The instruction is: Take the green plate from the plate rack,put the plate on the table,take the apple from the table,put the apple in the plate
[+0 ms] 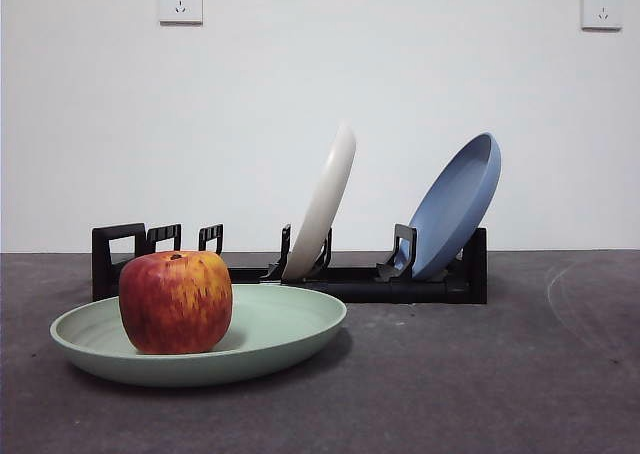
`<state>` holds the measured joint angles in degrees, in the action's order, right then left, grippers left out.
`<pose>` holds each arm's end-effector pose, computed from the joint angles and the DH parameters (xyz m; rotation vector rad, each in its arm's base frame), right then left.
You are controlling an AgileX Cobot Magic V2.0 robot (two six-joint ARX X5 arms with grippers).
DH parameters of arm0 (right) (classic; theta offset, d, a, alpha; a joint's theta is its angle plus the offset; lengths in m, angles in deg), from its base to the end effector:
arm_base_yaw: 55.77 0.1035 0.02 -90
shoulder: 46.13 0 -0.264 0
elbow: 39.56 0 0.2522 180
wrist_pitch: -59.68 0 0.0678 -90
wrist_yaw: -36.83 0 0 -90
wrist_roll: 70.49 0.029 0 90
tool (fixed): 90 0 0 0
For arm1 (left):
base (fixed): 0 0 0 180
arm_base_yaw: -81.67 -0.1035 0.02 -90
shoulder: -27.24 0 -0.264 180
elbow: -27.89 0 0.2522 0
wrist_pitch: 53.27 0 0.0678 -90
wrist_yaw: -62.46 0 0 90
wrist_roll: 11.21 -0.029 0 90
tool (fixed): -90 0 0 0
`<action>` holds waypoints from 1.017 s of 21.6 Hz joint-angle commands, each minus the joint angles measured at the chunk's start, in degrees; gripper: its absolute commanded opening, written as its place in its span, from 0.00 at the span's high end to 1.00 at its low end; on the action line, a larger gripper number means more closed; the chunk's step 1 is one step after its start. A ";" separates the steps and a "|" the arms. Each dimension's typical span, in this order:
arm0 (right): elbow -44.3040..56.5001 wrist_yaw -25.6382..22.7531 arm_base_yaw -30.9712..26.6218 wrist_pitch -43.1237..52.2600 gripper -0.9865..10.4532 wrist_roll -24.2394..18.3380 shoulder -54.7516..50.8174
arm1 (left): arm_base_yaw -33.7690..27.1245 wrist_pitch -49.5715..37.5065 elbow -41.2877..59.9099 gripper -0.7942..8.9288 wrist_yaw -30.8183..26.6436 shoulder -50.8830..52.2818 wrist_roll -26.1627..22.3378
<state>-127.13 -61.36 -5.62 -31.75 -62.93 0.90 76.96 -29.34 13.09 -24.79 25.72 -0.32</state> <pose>0.0625 0.0684 0.3857 -0.3225 0.8319 0.6263 0.0964 0.0065 0.1506 -0.2016 0.1817 0.0516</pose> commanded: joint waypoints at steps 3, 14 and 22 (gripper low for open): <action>0.48 -0.28 0.02 -1.25 0.91 0.37 0.00 | 0.13 -0.59 0.42 0.92 0.26 -0.44 -0.87; 0.48 -4.68 -1.57 -1.25 0.91 0.11 -0.76 | 0.13 -0.59 0.42 0.92 0.26 -1.66 -0.87; 5.77 -2.91 -20.98 14.67 0.91 -7.50 -5.22 | 0.13 -0.59 0.42 0.92 0.26 -2.23 -0.87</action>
<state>-121.99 -64.11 -25.49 -19.18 -68.03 -4.15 76.96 -29.34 13.09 -24.79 23.56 -0.34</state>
